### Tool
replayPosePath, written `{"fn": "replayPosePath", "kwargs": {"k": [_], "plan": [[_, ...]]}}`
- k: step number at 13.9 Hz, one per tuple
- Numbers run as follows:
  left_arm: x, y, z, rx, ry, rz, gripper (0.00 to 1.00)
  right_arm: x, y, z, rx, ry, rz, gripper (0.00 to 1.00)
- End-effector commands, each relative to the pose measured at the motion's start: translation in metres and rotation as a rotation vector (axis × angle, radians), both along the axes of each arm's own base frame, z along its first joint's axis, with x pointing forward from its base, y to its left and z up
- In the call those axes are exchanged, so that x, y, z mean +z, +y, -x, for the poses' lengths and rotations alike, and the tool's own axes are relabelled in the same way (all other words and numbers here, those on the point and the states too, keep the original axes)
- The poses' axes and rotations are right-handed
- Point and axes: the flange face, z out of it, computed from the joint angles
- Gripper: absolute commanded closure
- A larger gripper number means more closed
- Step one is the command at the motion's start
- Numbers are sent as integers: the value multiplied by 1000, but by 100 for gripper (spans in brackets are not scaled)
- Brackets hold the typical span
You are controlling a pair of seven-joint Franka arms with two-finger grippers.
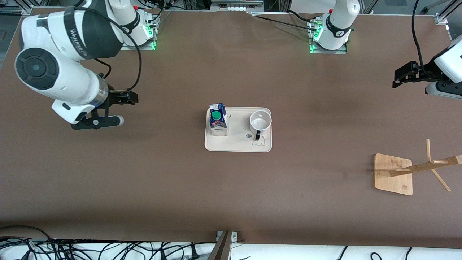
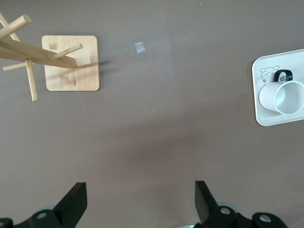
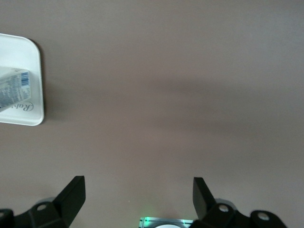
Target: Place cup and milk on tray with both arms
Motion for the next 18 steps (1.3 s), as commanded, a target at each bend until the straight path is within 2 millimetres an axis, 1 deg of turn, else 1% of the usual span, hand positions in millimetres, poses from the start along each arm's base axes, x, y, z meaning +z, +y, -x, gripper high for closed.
{"fn": "replayPosePath", "kwargs": {"k": [1,2,3,4,7,8,9,10,11,13,14,15,16,18], "plan": [[2,2,2,-6,5,-7,0,17,-48,-4,-5,-24,-73,0],[2,4,2,-3,5,-7,0,20,-65,2,-25,-17,-95,0],[2,4,2,-1,5,-7,0,20,-84,14,-50,-5,-97,0],[2,4,2,-3,5,-7,0,16,-101,23,-59,-18,-77,0],[2,6,2,2,5,-7,0,2,-131,50,-75,-140,-47,0],[2,6,2,2,5,-7,0,9,-134,54,-78,-154,-48,0],[2,6,2,0,5,-7,0,19,-134,55,-70,-158,-48,0],[2,6,2,0,5,-7,0,31,-141,61,-90,-125,-53,0],[2,6,2,0,5,-7,0,44,-150,67,-106,-98,-52,0],[2,6,2,-1,5,-7,0,76,-154,70,-115,-91,-38,0],[2,6,2,0,5,-7,0,82,-157,70,-119,-99,-37,0],[2,6,2,0,5,-7,0,80,-162,69,-146,-106,-35,0],[2,6,2,2,5,-7,0,80,-173,67,-170,-124,-48,0],[2,7,2,3,4,-7,0,76,-175,60,-167,-175,-42,0]]}}
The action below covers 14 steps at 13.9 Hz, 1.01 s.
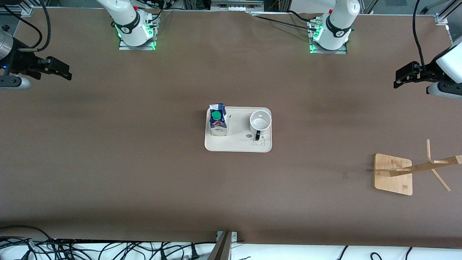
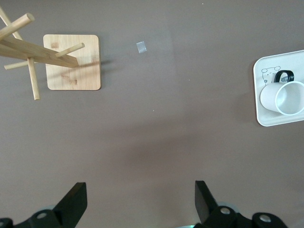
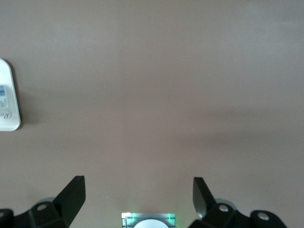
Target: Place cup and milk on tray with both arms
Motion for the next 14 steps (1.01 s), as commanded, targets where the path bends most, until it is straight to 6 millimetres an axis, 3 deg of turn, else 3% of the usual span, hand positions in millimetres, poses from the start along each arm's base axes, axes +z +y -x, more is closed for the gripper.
{"fn": "replayPosePath", "kwargs": {"k": [1,14], "plan": [[2,8,2,6,3,-7,0,-8,-6,-9,-11,-24,3,0],[0,10,1,-5,10,-4,0,-3,-3,-7,-4,-26,9,0]]}}
